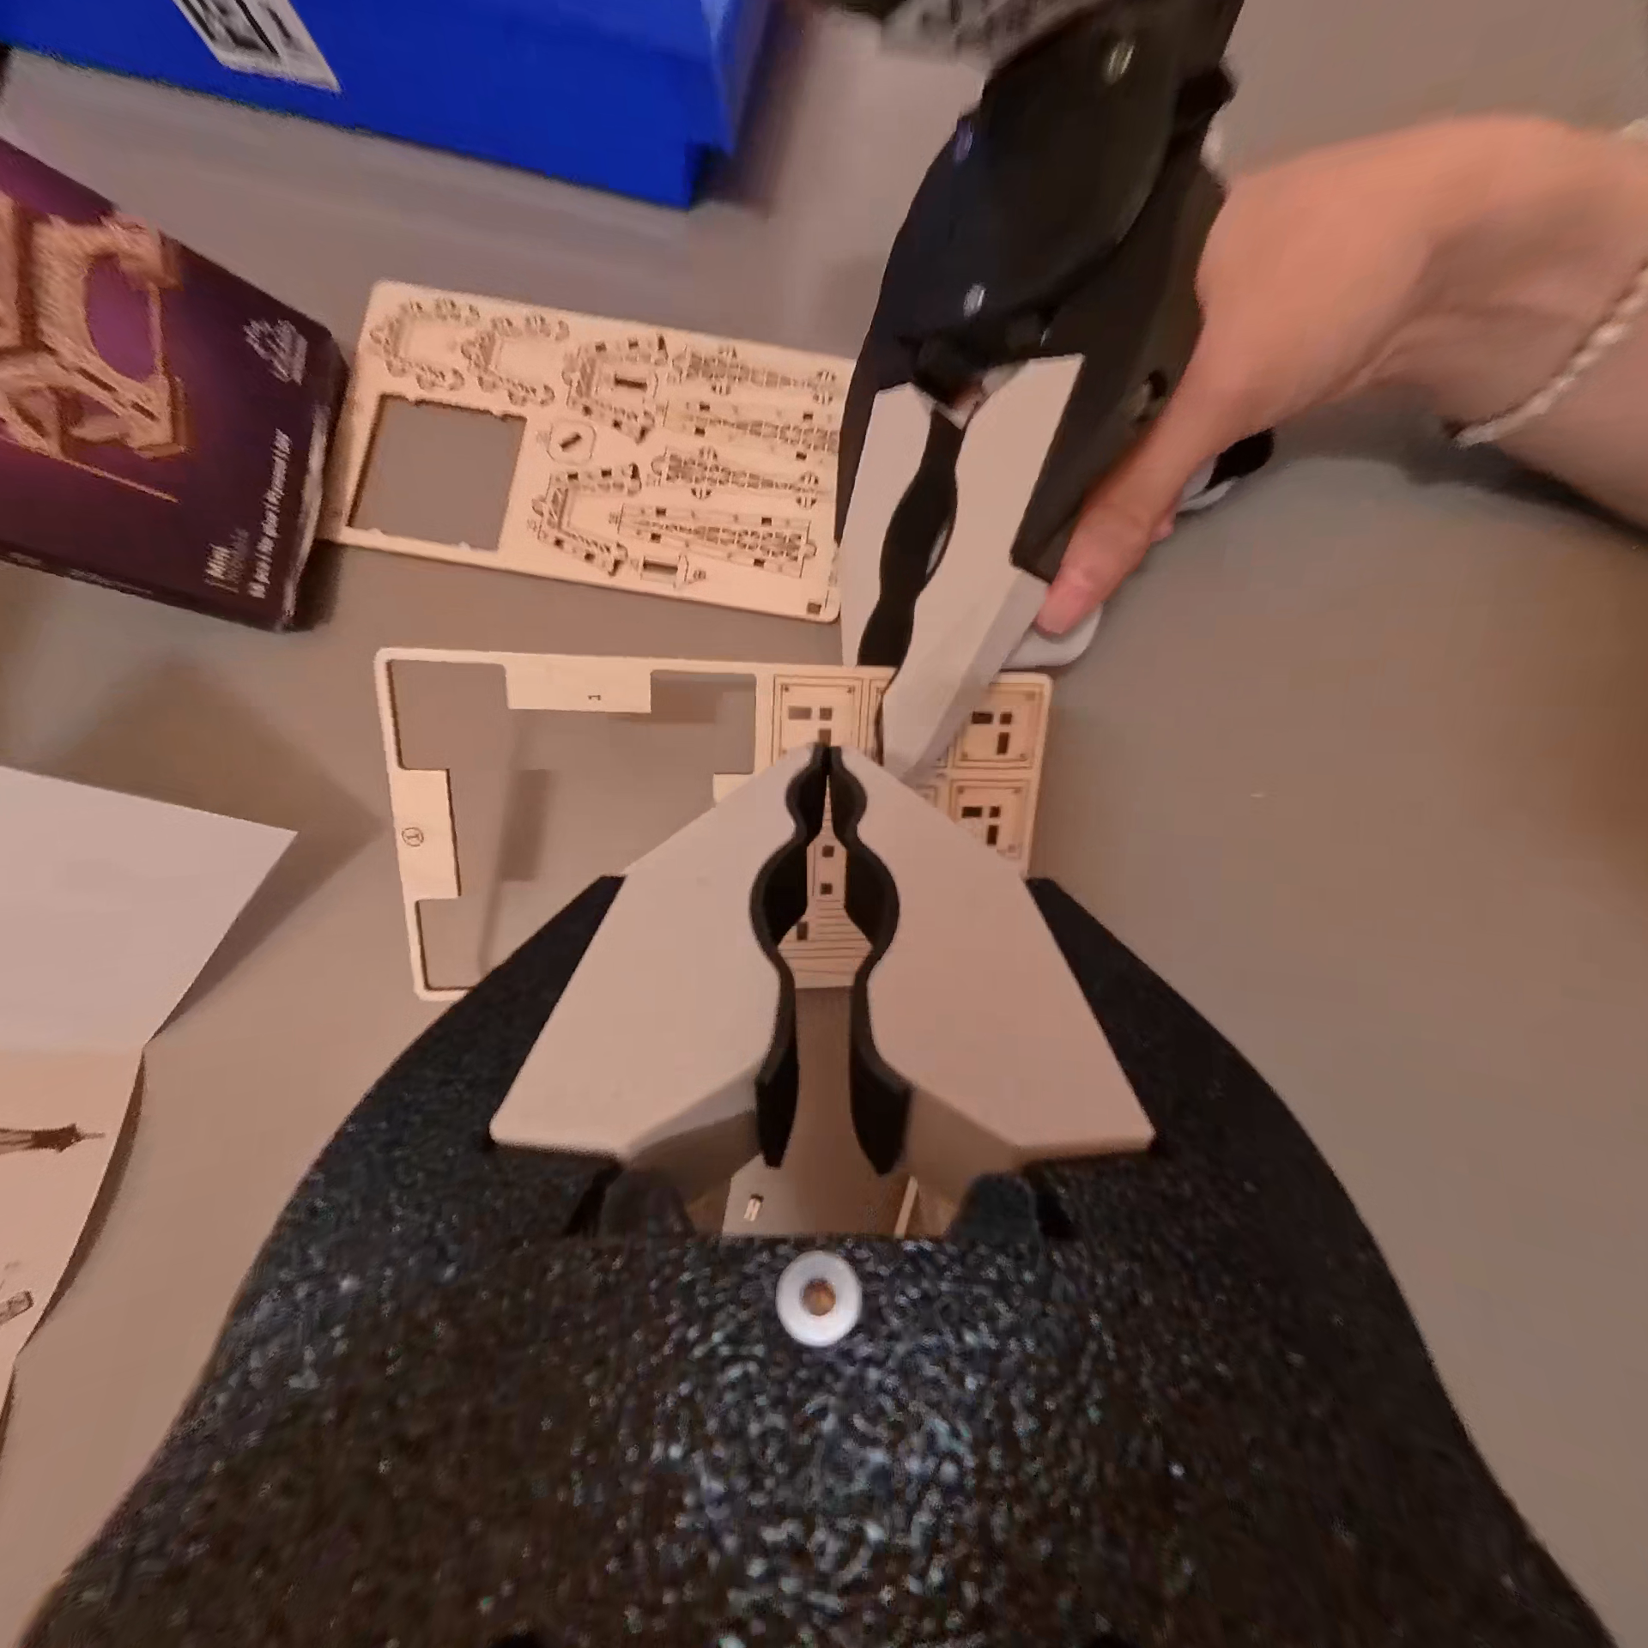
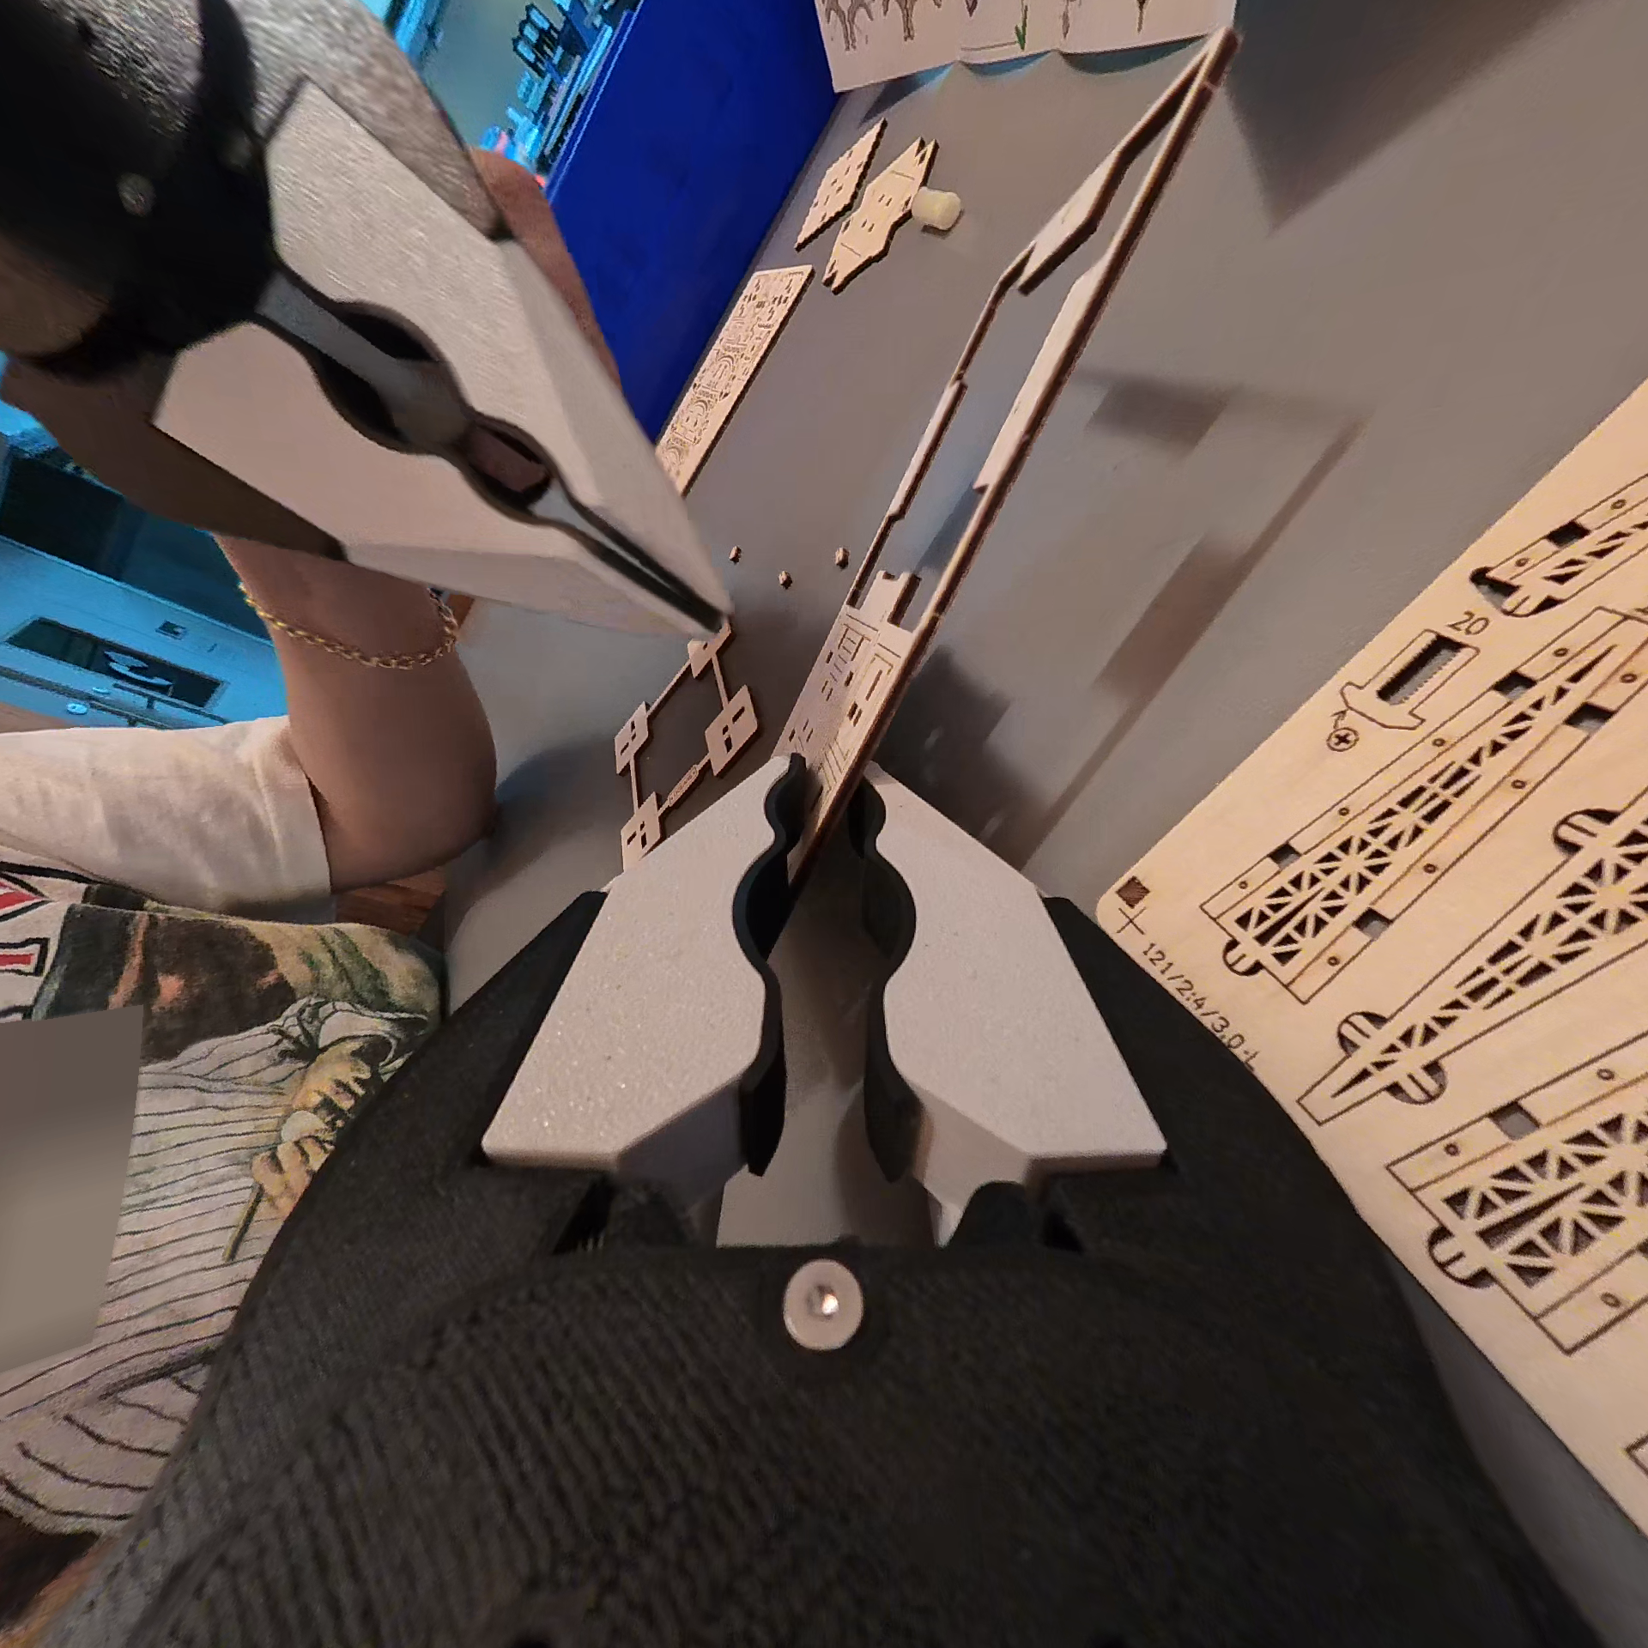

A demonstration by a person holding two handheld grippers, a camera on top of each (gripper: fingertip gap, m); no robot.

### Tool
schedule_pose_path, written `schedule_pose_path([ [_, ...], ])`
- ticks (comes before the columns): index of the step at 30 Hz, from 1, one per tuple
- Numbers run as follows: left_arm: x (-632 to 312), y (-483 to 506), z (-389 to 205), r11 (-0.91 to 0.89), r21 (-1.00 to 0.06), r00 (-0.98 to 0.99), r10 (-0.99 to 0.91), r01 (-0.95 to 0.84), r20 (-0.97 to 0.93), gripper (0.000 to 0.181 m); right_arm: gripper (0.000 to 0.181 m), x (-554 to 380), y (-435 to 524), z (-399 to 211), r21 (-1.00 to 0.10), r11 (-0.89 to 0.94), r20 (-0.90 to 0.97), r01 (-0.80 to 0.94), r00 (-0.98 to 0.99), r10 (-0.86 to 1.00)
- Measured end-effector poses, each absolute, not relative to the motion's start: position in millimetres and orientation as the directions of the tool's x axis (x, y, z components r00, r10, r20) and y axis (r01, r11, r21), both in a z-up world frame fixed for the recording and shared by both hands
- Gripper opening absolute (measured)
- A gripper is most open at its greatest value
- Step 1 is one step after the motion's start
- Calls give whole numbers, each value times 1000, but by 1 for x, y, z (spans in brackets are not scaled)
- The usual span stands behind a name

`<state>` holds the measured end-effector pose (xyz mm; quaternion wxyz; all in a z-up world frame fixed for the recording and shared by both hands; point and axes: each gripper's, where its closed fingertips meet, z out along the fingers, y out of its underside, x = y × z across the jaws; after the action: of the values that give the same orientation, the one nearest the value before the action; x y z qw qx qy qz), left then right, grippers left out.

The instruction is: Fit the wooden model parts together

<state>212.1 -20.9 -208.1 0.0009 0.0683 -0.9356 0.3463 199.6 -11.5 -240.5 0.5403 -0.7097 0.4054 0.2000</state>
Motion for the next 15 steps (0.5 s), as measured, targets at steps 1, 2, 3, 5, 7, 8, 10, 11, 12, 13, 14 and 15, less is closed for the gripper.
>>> schedule_pose_path([
  [1, 212, -21, -215, 773, -623, -992, -120, -118, 39, 0, 7, 200, -11, -241, -604, -90, -721, -792, 591, -362],
  [2, 212, -21, -220, 788, -606, -993, -115, -106, 24, 0, 7, 199, -11, -241, -604, -94, -720, -791, 592, -362],
  [3, 213, -22, -223, 795, -598, -993, -117, -98, 7, 0, 8, 199, -11, -242, -603, -97, -720, -792, 593, -362],
  [5, 215, -25, -227, 802, -590, -993, -121, -92, -9, 0, 8, 199, -11, -242, -602, -98, -721, -793, 592, -361],
  [7, 217, -26, -229, 805, -587, -992, -126, -84, -31, 0, 7, 198, -10, -242, -601, -103, -723, -793, 594, -354],
  [8, 218, -27, -229, 805, -587, -991, -131, -84, -37, 0, 8, 197, -9, -242, -601, -108, -721, -792, 596, -353],
  [10, 216, -28, -233, 810, -580, -992, -127, -92, -21, 0, 8, 195, -8, -242, -601, -122, -720, -790, 601, -348],
  [11, 214, -28, -236, 816, -570, -993, -121, -94, -10, 0, 8, 194, -7, -244, -596, -129, -721, -792, 599, -350],
  [12, 213, -27, -239, 821, -563, -993, -118, -93, -8, 0, 9, 194, -7, -245, -591, -138, -719, -795, 597, -357],
  [13, 213, -27, -239, 822, -562, -993, -118, -94, -6, 0, 9, 194, -6, -246, -591, -142, -716, -794, 598, -361],
  [14, 213, -27, -238, 821, -563, -993, -118, -95, -3, 0, 9, 194, -6, -246, -593, -141, -716, -793, 599, -359],
  [15, 213, -27, -238, 822, -562, -993, -115, -94, -2, 0, 8, 194, -6, -246, -591, -140, -718, -794, 598, -356],
])
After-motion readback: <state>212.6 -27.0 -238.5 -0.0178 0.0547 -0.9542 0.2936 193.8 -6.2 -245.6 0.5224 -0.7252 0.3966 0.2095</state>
